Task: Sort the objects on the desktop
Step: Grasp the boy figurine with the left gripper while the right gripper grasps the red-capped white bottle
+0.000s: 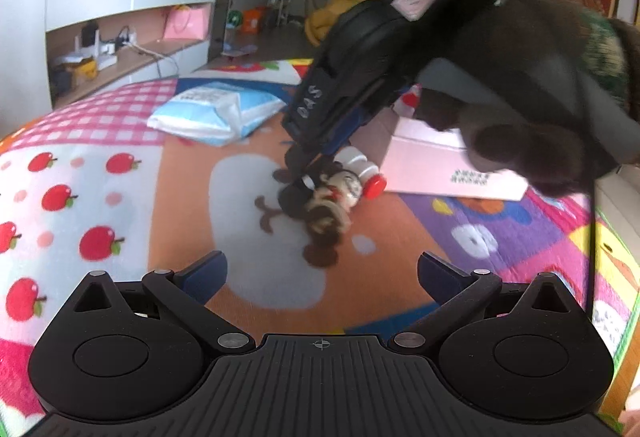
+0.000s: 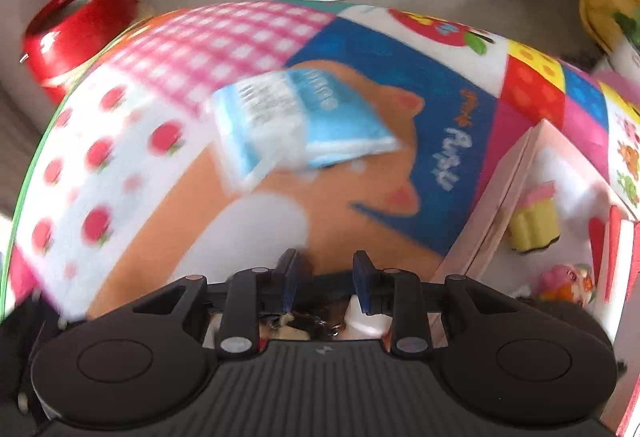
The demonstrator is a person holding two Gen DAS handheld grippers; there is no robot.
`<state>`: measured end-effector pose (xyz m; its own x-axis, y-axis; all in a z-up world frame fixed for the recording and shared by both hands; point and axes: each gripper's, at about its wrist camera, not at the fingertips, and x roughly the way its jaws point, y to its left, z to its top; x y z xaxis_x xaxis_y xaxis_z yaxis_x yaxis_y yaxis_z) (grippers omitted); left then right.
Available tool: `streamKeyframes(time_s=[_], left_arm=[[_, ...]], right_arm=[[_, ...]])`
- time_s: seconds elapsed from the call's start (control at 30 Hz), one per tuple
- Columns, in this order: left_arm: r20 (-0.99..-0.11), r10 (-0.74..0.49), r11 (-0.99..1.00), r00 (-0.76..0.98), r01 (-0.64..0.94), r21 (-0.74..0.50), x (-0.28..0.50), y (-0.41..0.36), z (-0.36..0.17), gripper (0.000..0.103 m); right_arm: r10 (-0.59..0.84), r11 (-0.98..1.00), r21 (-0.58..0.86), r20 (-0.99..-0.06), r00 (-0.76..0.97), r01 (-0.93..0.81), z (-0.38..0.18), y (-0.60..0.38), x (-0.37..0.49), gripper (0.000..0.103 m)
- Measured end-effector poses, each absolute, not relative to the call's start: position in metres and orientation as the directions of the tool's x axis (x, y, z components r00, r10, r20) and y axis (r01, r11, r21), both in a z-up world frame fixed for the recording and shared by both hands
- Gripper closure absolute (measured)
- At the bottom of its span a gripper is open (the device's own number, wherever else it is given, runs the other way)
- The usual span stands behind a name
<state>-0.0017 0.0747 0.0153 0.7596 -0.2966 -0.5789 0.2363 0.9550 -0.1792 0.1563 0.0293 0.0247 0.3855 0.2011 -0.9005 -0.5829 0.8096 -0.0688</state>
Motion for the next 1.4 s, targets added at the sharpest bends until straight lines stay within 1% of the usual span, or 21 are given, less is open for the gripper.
streamKeyframes(time_s=[0.07, 0.17, 0.27, 0.33, 0.43, 0.57, 0.67, 0.77, 0.9, 0.97, 1.13, 1.2, 1.4], left_arm=[[-0.591, -0.288, 0.957, 0.753, 0.238, -0.164, -0.005, 0.072, 0.015, 0.000], [-0.607, -0.299, 0.953, 0.737, 0.263, -0.150, -0.013, 0.066, 0.014, 0.000], [-0.613, -0.300, 0.950, 0.731, 0.289, -0.121, -0.019, 0.057, 0.014, 0.000], [-0.617, -0.295, 0.950, 0.730, 0.295, -0.104, -0.016, 0.051, 0.014, 0.000], [-0.618, -0.255, 0.958, 0.744, 0.283, -0.055, -0.010, 0.043, 0.014, 0.000], [-0.600, -0.083, 0.985, 0.796, 0.155, 0.070, 0.002, 0.044, 0.014, 0.000], [-0.608, -0.025, 0.995, 0.794, 0.078, 0.060, 0.005, 0.061, 0.014, 0.000], [-0.612, -0.055, 0.998, 0.789, 0.066, -0.004, 0.003, 0.076, 0.015, 0.000], [-0.600, -0.086, 0.996, 0.795, 0.082, -0.035, -0.001, 0.082, 0.016, 0.000], [-0.592, -0.100, 0.995, 0.799, 0.091, -0.045, -0.001, 0.082, 0.016, 0.000], [-0.580, -0.110, 0.994, 0.807, 0.099, -0.051, -0.002, 0.079, 0.016, 0.000], [-0.575, -0.128, 0.991, 0.808, 0.121, -0.051, -0.003, 0.075, 0.017, 0.000], [-0.578, -0.276, 0.960, 0.768, 0.248, -0.128, 0.005, 0.051, 0.017, 0.000]], right_arm=[[0.229, 0.807, -0.027, -0.906, 0.355, -0.589, 0.028, 0.021, 0.144, 0.074], [0.296, 0.800, 0.084, -0.917, 0.268, -0.594, 0.032, 0.001, 0.123, 0.074], [0.343, 0.816, 0.114, -0.885, 0.315, -0.567, 0.044, -0.032, 0.098, 0.074], [0.346, 0.836, 0.070, -0.837, 0.424, -0.544, 0.056, -0.055, 0.079, 0.074], [0.285, 0.866, -0.052, -0.766, 0.576, -0.498, 0.054, -0.075, 0.055, 0.074], [0.276, 0.874, -0.087, -0.721, 0.636, -0.477, 0.030, -0.081, 0.040, 0.074], [0.309, 0.875, -0.046, -0.713, 0.629, -0.482, 0.014, -0.076, 0.045, 0.074], [0.347, 0.877, 0.010, -0.703, 0.621, -0.480, 0.003, -0.069, 0.058, 0.074], [0.334, 0.887, 0.001, -0.694, 0.638, -0.462, -0.008, -0.054, 0.072, 0.075], [0.338, 0.889, 0.008, -0.687, 0.643, -0.458, -0.004, -0.055, 0.069, 0.075], [0.330, 0.878, -0.045, -0.666, 0.669, -0.477, 0.023, -0.079, 0.034, 0.075], [0.308, 0.888, -0.052, -0.672, 0.673, -0.458, 0.031, -0.097, 0.020, 0.075], [0.179, 0.912, -0.166, -0.664, 0.726, -0.376, 0.045, -0.145, -0.015, 0.075]])
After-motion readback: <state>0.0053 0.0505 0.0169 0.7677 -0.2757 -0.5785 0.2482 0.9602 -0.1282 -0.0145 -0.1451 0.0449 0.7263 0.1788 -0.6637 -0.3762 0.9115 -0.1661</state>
